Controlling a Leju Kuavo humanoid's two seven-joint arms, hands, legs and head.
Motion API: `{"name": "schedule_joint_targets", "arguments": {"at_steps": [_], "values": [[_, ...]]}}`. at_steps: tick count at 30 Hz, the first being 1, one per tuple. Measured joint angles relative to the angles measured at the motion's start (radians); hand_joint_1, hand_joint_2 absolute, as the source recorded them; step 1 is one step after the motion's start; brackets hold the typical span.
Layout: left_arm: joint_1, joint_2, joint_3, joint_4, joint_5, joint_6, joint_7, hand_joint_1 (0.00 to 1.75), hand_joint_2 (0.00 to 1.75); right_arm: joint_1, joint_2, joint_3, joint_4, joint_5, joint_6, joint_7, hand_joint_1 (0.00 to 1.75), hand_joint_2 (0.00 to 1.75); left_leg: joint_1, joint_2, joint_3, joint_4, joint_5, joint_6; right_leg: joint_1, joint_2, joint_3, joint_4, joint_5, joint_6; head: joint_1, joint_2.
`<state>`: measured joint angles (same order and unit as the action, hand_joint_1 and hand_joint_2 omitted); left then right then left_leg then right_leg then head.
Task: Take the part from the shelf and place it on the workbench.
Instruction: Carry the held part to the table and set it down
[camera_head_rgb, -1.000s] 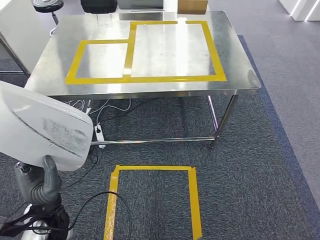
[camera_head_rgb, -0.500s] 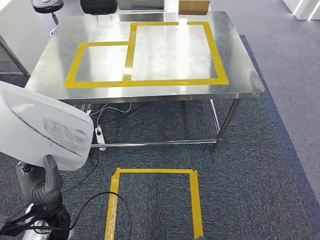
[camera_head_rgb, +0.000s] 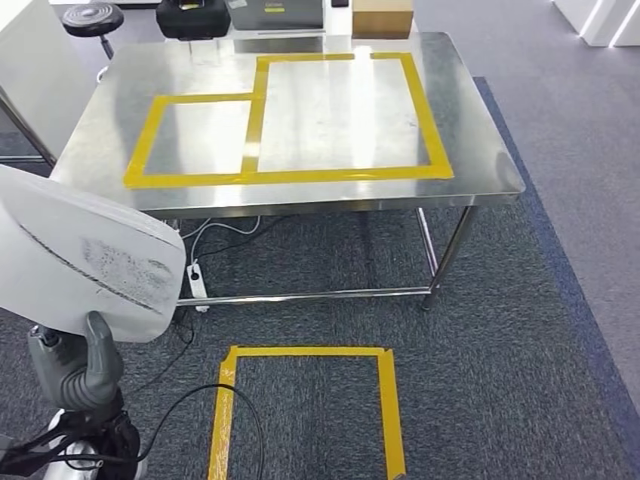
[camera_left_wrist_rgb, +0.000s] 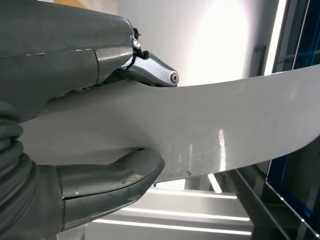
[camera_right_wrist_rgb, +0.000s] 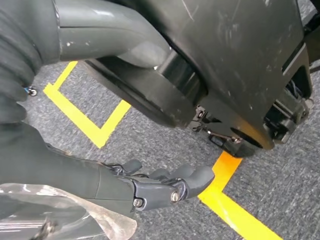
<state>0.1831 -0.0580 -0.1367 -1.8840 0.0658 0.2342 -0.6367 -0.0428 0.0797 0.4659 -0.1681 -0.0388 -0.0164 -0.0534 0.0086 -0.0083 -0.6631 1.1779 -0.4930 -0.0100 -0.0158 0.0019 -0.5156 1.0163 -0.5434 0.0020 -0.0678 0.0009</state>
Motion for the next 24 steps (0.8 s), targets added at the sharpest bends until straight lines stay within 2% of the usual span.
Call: {"name": "schedule_joint_targets", "arguments": {"at_steps": [1,3,4,5,7,8,9,10,12,13,14,16,19,20,22,23,24], "values": [[0.000,0.000,0.000,0.000,0.000,0.000,0.000,1.75,1.75,0.000,0.000,0.000,0.000,0.000,0.000,0.000,0.00,1.75,-0.002,0.001,0.020,-0.046,0.012,0.005,0.001,-0.001,0.001,-0.001,-0.005,0.006,0.001,0.000],[-0.001,0.000,0.000,0.000,0.000,0.000,0.000,1.75,1.75,-0.002,0.000,0.000,0.000,0.000,0.001,0.001,0.00,1.75,-0.003,0.001,0.065,-0.139,0.028,0.024,0.003,-0.003,0.007,-0.002,-0.022,0.027,0.005,0.000],[-0.002,-0.001,0.000,0.000,0.000,-0.001,-0.001,1.75,1.75,-0.002,0.000,0.001,0.000,0.000,0.003,0.001,0.00,1.75,-0.002,0.001,0.074,-0.154,0.023,0.032,0.003,-0.004,0.000,0.015,-0.036,0.035,0.008,0.000],[-0.002,-0.001,-0.001,0.000,0.001,-0.001,-0.001,1.75,1.75,-0.002,0.000,0.000,0.000,-0.001,0.007,0.002,0.00,1.75,0.000,0.001,0.081,-0.161,0.023,0.040,0.002,-0.004,-0.017,0.053,-0.057,0.040,0.010,0.000],[-0.002,-0.001,-0.002,0.000,0.002,-0.002,-0.001,1.75,1.75,-0.005,0.000,-0.001,0.000,-0.006,0.020,0.004,0.00,1.75,-0.002,0.003,0.086,-0.162,0.018,0.046,0.004,-0.003,-0.093,0.182,-0.108,0.043,0.013,0.000],[-0.002,-0.002,-0.002,0.000,0.003,-0.002,-0.001,1.75,1.75,-0.008,0.000,-0.002,0.000,-0.009,0.026,0.004,0.00,1.75,-0.003,0.004,0.088,-0.162,0.014,0.048,0.004,-0.003,-0.128,0.236,-0.120,0.044,0.014,0.000],[-0.002,-0.002,-0.004,0.000,0.004,-0.002,-0.001,1.75,1.75,-0.012,-0.001,-0.002,-0.001,-0.011,0.031,0.005,0.00,1.75,-0.004,0.004,0.093,-0.162,0.010,0.049,0.005,-0.003,-0.149,0.260,-0.113,0.044,0.014,0.000],[-0.002,-0.002,-0.005,0.000,0.004,-0.002,-0.001,1.75,1.75,-0.014,-0.001,-0.003,-0.001,-0.011,0.034,0.006,0.00,1.75,-0.004,0.004,0.099,-0.162,0.005,0.049,0.006,-0.003,-0.148,0.243,-0.083,0.043,0.014,0.000],[-0.002,-0.002,-0.008,0.000,0.005,-0.002,-0.001,1.75,1.75,-0.011,-0.001,-0.002,-0.001,-0.011,0.037,0.011,0.00,1.75,-0.004,0.002,0.116,-0.161,-0.008,0.046,0.006,-0.003,-0.106,0.131,0.003,0.038,0.014,0.000],[-0.003,-0.003,-0.008,0.000,0.005,-0.002,-0.001,1.75,1.75,-0.008,-0.001,-0.002,0.000,-0.010,0.038,0.014,0.00,1.75,-0.006,0.000,0.122,-0.159,-0.015,0.042,0.007,-0.002,-0.081,0.073,0.032,0.036,0.014,0.000],[-0.003,-0.004,-0.009,0.001,0.005,-0.002,-0.002,1.75,1.75,-0.006,-0.001,-0.002,0.000,-0.010,0.039,0.016,0.00,1.75,-0.008,0.000,0.125,-0.157,-0.020,0.038,0.008,-0.002,-0.061,0.034,0.042,0.031,0.015,0.000],[-0.004,-0.006,-0.009,0.001,0.006,-0.001,-0.002,1.75,1.75,-0.004,-0.001,-0.002,0.000,-0.010,0.043,0.018,0.00,1.75,-0.011,0.001,0.126,-0.156,-0.025,0.029,0.012,0.000,-0.045,0.007,0.033,0.021,0.012,0.000],[-0.007,-0.007,-0.010,0.001,0.006,0.000,-0.002,1.75,1.75,-0.003,0.000,-0.002,-0.001,-0.010,0.046,0.019,0.00,1.75,-0.010,0.003,0.122,-0.138,-0.041,0.013,0.006,0.002,-0.032,-0.004,0.030,0.006,0.006,0.000],[-0.008,-0.007,-0.010,0.001,0.006,0.000,-0.002,1.75,1.75,-0.003,0.001,-0.002,-0.001,-0.009,0.046,0.020,0.00,1.75,-0.008,0.004,0.105,-0.101,-0.059,0.008,0.003,0.000,-0.026,-0.008,0.028,0.001,0.004,0.000],[-0.008,-0.007,-0.010,0.001,0.006,0.001,-0.003,1.75,1.75,-0.002,0.001,-0.001,-0.001,-0.008,0.048,0.021,0.00,1.75,-0.004,0.004,0.037,0.027,-0.109,-0.001,0.003,-0.003,-0.017,-0.010,0.022,-0.007,0.000,0.000],[-0.008,-0.007,-0.010,0.001,0.006,0.002,-0.003,1.75,1.75,-0.001,0.001,-0.001,-0.001,-0.008,0.048,0.021,0.00,1.75,-0.003,0.004,-0.001,0.089,-0.126,-0.004,0.003,-0.003,-0.013,-0.010,0.018,-0.008,0.001,0.000],[-0.007,-0.007,-0.010,0.001,0.006,0.003,-0.003,1.75,1.75,-0.001,0.001,-0.001,-0.001,-0.007,0.049,0.021,0.00,1.75,-0.002,0.004,-0.028,0.127,-0.126,-0.005,0.003,-0.003,-0.008,-0.010,0.013,-0.009,0.000,0.000]]}}
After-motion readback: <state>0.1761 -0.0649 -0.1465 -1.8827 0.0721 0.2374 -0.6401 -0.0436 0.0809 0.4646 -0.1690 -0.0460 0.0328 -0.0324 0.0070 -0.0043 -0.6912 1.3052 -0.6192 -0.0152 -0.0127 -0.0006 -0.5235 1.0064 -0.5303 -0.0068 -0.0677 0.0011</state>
